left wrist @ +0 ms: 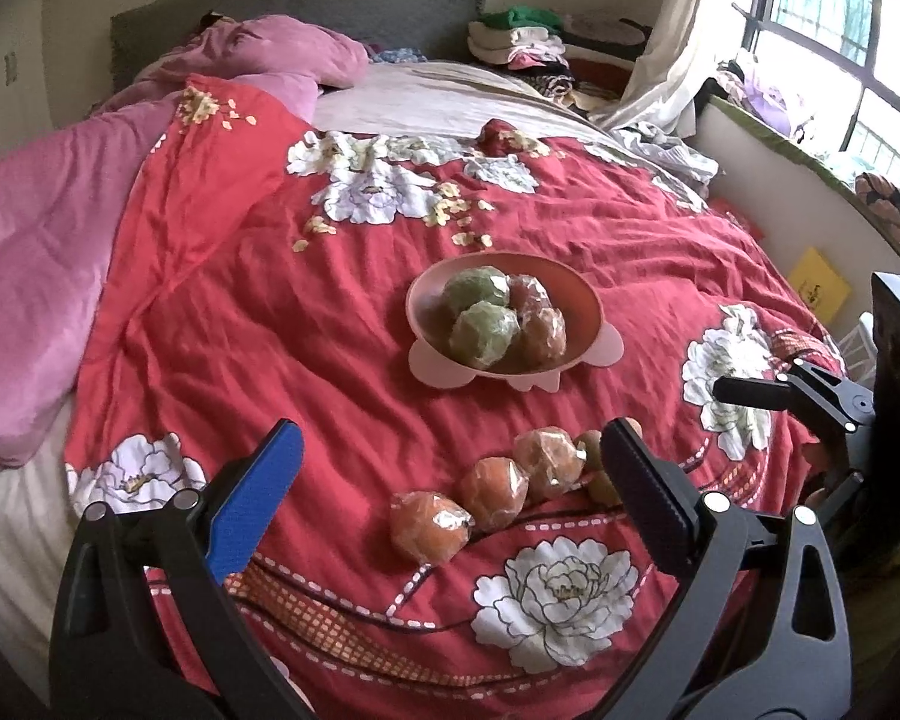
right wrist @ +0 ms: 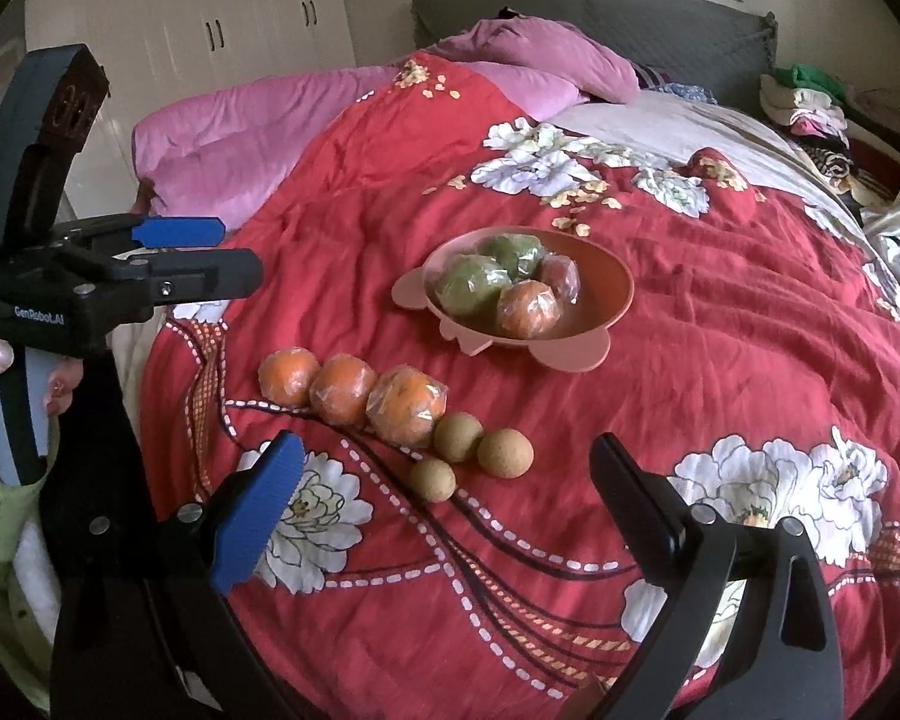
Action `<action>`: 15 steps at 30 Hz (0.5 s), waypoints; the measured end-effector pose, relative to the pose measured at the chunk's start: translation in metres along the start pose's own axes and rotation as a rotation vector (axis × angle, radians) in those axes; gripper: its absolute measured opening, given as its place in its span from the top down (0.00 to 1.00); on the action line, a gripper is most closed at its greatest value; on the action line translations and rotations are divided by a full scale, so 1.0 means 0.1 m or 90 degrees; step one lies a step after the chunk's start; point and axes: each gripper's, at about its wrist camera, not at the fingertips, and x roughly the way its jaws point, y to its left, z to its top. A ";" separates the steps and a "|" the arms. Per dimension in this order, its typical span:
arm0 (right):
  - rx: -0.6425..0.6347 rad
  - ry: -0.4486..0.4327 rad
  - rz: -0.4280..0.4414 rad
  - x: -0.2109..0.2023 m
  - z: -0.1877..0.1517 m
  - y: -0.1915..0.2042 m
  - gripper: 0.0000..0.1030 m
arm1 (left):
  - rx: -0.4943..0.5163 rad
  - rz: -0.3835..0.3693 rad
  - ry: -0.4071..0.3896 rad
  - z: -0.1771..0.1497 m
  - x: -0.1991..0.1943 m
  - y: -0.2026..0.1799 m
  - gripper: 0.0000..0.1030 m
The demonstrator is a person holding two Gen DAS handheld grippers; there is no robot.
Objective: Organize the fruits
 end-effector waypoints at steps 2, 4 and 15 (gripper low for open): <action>0.000 0.002 -0.001 0.00 -0.01 0.01 0.07 | 0.001 -0.002 0.002 -0.01 0.00 -0.01 0.10; 0.001 0.003 -0.002 -0.01 -0.02 0.01 0.07 | 0.005 -0.003 0.002 -0.02 0.00 -0.02 0.10; -0.006 0.011 -0.003 -0.02 -0.06 0.07 0.07 | 0.013 -0.007 0.006 -0.08 -0.01 -0.05 0.10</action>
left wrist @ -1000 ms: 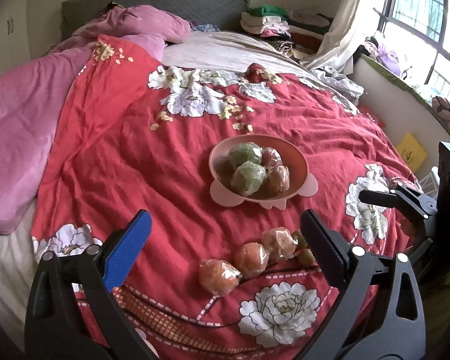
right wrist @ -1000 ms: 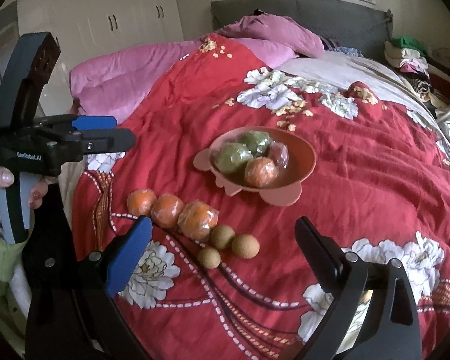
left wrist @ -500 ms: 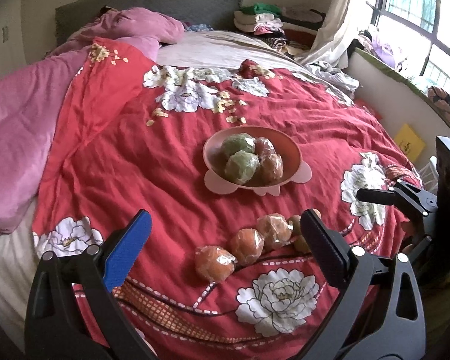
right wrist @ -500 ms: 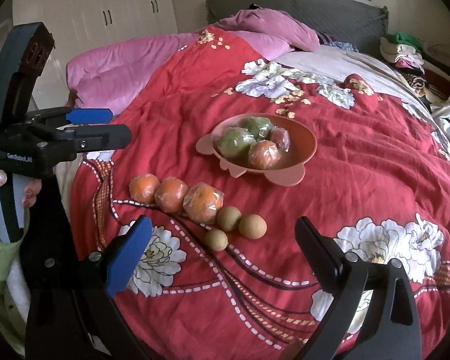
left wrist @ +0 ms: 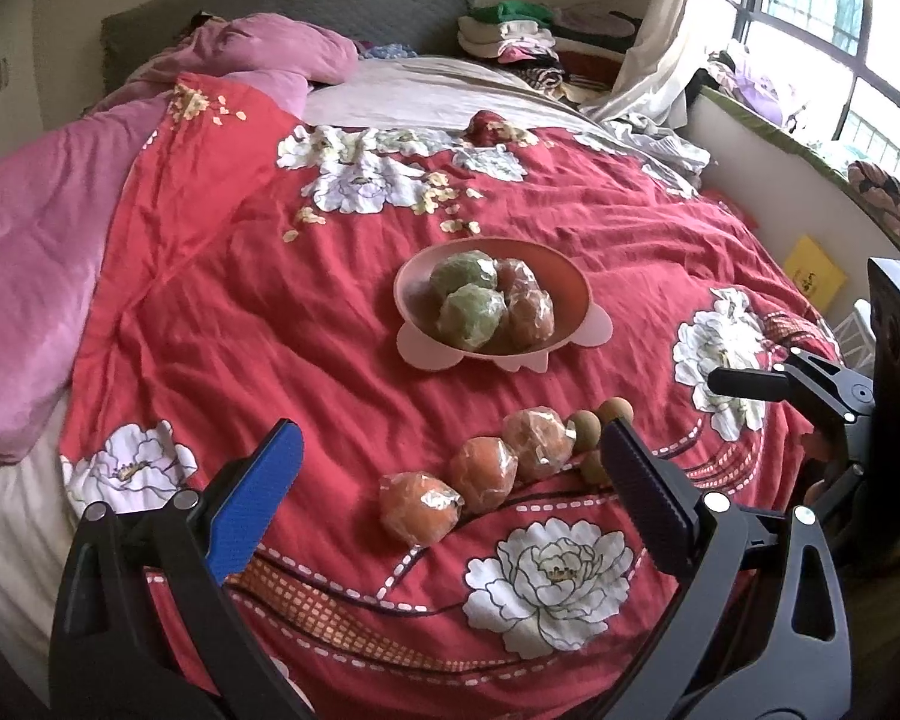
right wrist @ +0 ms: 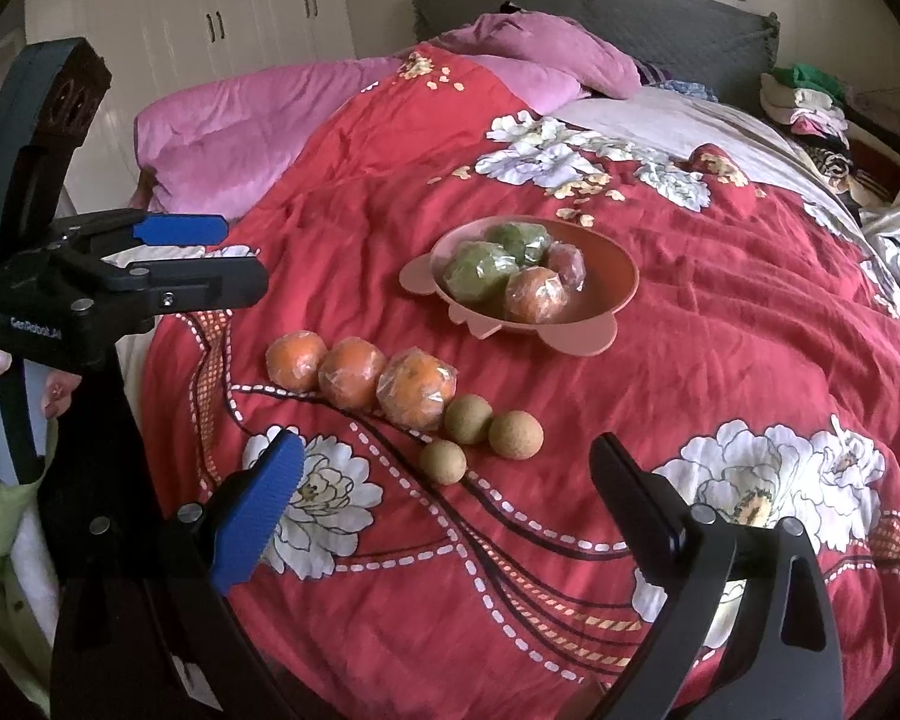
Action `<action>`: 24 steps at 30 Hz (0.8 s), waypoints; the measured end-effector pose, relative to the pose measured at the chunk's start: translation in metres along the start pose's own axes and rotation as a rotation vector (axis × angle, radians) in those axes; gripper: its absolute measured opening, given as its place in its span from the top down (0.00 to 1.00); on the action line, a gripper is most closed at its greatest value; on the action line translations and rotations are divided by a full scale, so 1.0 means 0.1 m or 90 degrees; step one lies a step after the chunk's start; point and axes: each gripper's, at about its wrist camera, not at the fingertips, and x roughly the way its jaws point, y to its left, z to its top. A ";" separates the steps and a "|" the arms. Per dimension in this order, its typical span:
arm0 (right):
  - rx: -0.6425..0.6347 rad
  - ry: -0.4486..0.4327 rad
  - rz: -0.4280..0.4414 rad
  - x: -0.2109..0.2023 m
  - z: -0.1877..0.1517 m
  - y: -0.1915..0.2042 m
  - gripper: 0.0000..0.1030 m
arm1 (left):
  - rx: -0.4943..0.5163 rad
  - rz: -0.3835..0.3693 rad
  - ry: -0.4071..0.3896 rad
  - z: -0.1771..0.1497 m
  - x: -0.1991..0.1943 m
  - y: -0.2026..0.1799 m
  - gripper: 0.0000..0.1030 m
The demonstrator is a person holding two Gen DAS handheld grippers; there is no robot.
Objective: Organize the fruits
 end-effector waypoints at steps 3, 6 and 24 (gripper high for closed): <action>-0.001 0.002 -0.001 -0.01 -0.01 0.01 0.07 | 0.000 0.000 0.000 -0.01 0.00 0.00 0.10; 0.000 0.003 -0.002 -0.01 -0.02 0.02 0.07 | 0.001 -0.002 0.002 -0.02 0.01 0.00 0.10; -0.001 0.039 -0.010 0.14 -0.15 0.04 0.07 | 0.080 0.000 0.060 -0.14 0.26 -0.08 0.10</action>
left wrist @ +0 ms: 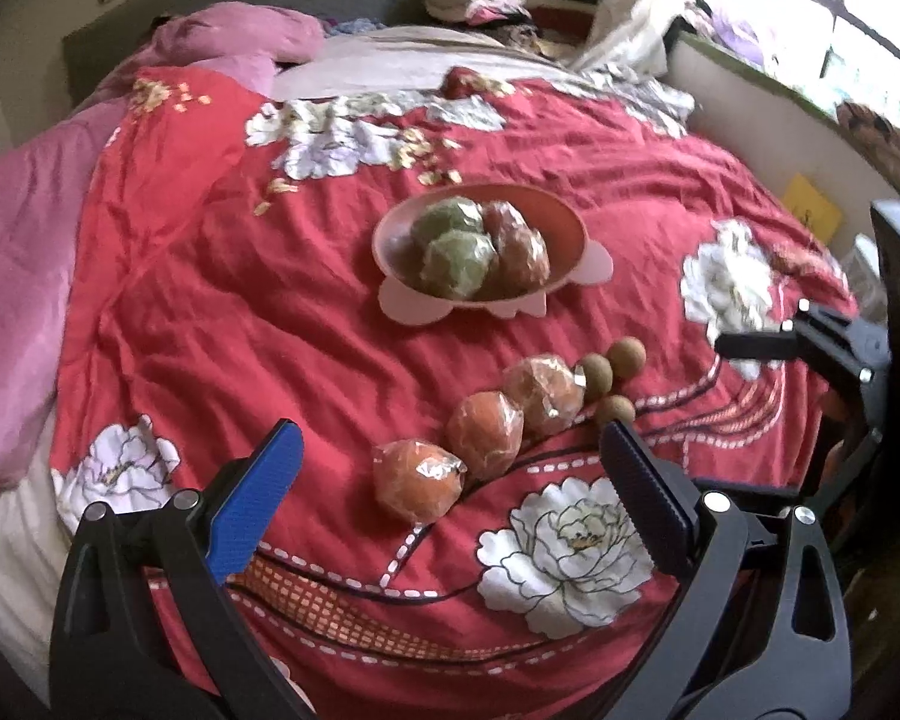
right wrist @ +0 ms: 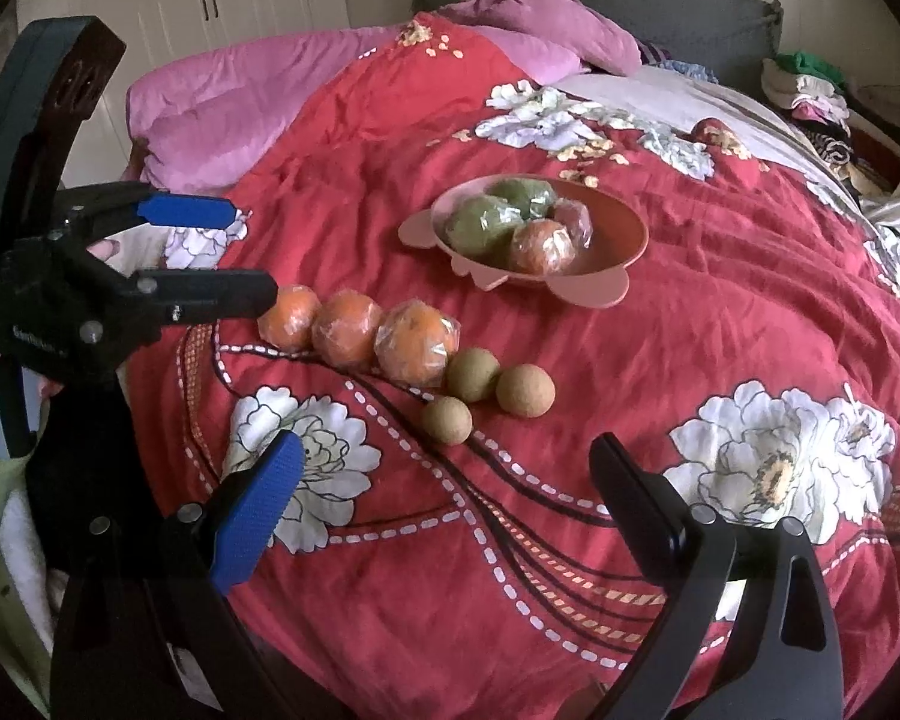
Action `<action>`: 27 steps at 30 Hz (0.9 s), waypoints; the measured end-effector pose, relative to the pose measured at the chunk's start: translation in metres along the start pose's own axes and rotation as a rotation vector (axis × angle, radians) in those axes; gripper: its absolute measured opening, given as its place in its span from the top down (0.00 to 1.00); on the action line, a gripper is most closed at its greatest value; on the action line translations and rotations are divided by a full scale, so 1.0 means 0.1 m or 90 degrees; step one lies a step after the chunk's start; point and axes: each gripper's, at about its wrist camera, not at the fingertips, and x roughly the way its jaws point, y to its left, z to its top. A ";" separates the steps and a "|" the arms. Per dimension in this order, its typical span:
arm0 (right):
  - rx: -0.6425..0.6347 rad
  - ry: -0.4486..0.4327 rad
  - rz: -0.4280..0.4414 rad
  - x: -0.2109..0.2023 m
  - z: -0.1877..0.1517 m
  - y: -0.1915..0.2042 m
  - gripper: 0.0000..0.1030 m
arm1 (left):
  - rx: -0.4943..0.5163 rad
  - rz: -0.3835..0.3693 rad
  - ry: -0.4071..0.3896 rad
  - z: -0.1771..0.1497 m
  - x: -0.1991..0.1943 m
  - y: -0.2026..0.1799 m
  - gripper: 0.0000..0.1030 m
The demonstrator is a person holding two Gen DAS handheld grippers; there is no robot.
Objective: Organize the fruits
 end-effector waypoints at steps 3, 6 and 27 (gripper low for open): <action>0.001 0.006 -0.001 0.05 -0.01 0.00 0.08 | 0.029 -0.007 0.019 -0.02 0.09 -0.03 0.10; 0.003 0.011 0.002 0.09 -0.02 -0.01 0.16 | 0.059 -0.010 0.036 -0.01 0.18 -0.03 0.10; 0.007 0.046 0.019 0.47 0.01 0.00 0.72 | 0.149 -0.067 0.107 0.13 0.61 -0.07 0.42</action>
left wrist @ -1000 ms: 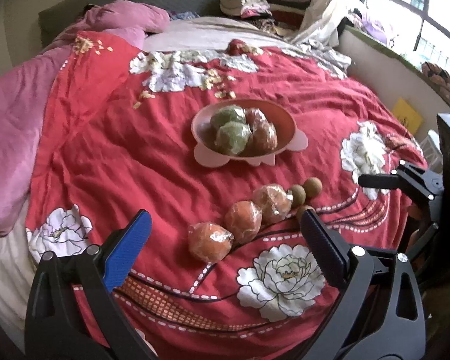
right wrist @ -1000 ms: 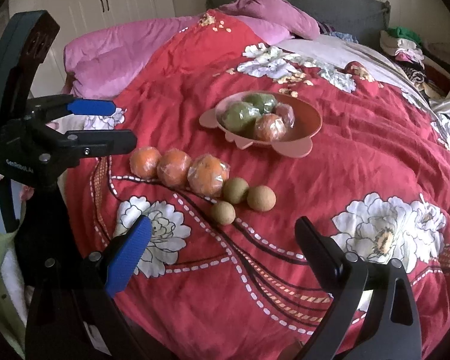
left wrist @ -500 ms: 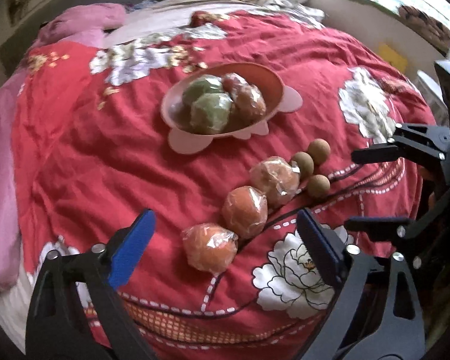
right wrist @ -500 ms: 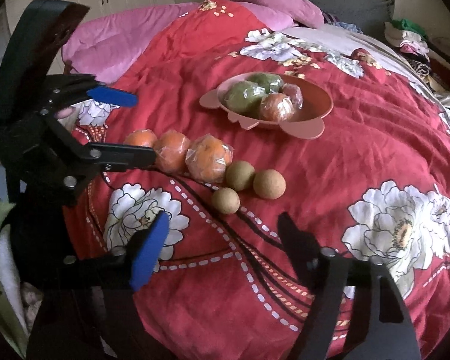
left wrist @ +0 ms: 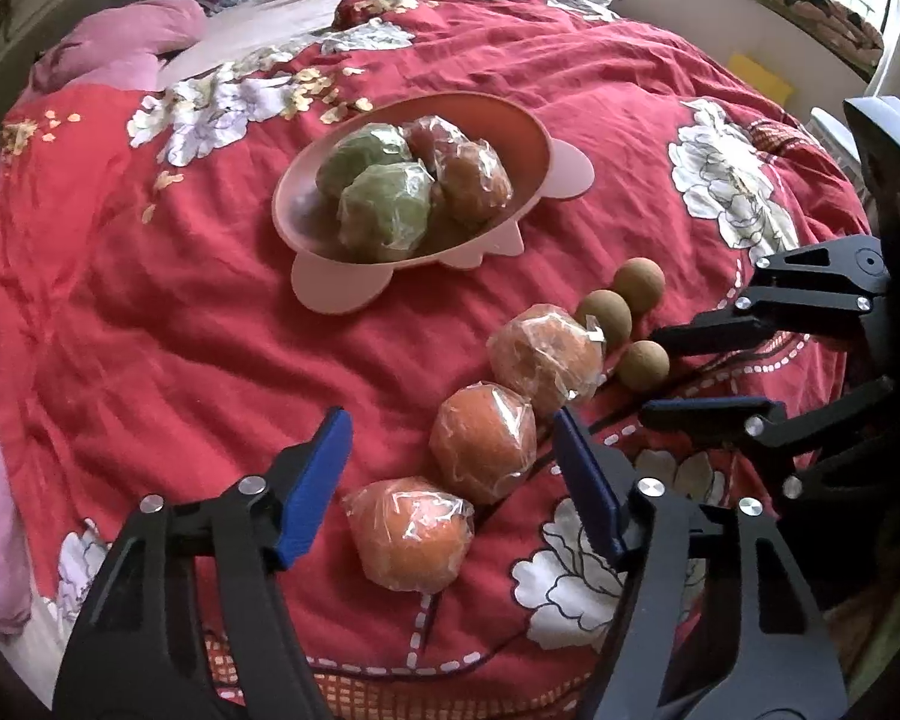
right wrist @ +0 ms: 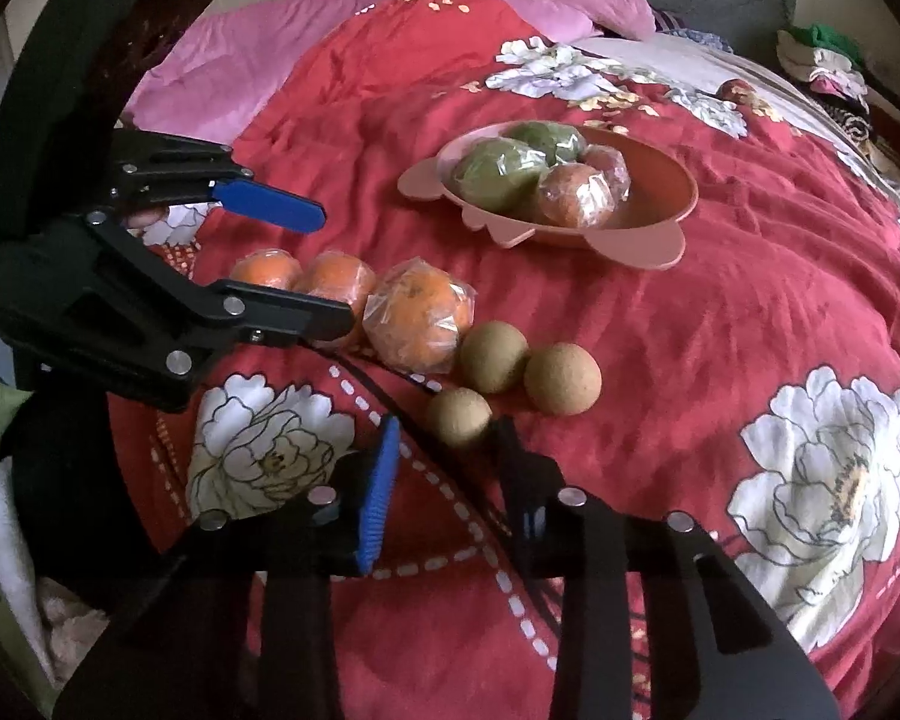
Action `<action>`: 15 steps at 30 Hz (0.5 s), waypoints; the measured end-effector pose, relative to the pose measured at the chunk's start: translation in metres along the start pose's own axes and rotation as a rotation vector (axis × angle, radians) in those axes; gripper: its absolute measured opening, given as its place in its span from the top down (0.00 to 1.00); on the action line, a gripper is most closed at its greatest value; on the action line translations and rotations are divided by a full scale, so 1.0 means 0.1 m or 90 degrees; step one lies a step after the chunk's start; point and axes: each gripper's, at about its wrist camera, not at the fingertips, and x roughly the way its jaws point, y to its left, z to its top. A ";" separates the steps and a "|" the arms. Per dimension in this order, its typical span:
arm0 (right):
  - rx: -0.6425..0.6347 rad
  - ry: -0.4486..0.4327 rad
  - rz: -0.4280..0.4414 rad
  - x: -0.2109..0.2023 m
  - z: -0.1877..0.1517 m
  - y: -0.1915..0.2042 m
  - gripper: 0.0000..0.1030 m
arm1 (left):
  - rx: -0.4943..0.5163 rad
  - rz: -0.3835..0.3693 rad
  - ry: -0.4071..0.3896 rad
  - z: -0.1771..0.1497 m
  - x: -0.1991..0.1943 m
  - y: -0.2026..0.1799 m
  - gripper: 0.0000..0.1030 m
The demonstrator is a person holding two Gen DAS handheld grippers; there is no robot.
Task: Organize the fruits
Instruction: 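Grasp a wrapped orange with the left tool while the right tool grasps a brown round fruit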
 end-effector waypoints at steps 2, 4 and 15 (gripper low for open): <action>-0.001 0.002 -0.007 0.04 0.01 -0.01 0.76 | 0.004 -0.007 0.006 0.00 0.04 0.00 0.44; 0.001 0.003 -0.011 0.07 0.01 -0.03 0.78 | 0.009 -0.010 0.013 0.00 0.07 0.00 0.47; 0.015 -0.001 0.003 0.09 0.01 -0.08 0.78 | 0.045 -0.039 0.039 0.03 0.27 -0.01 0.56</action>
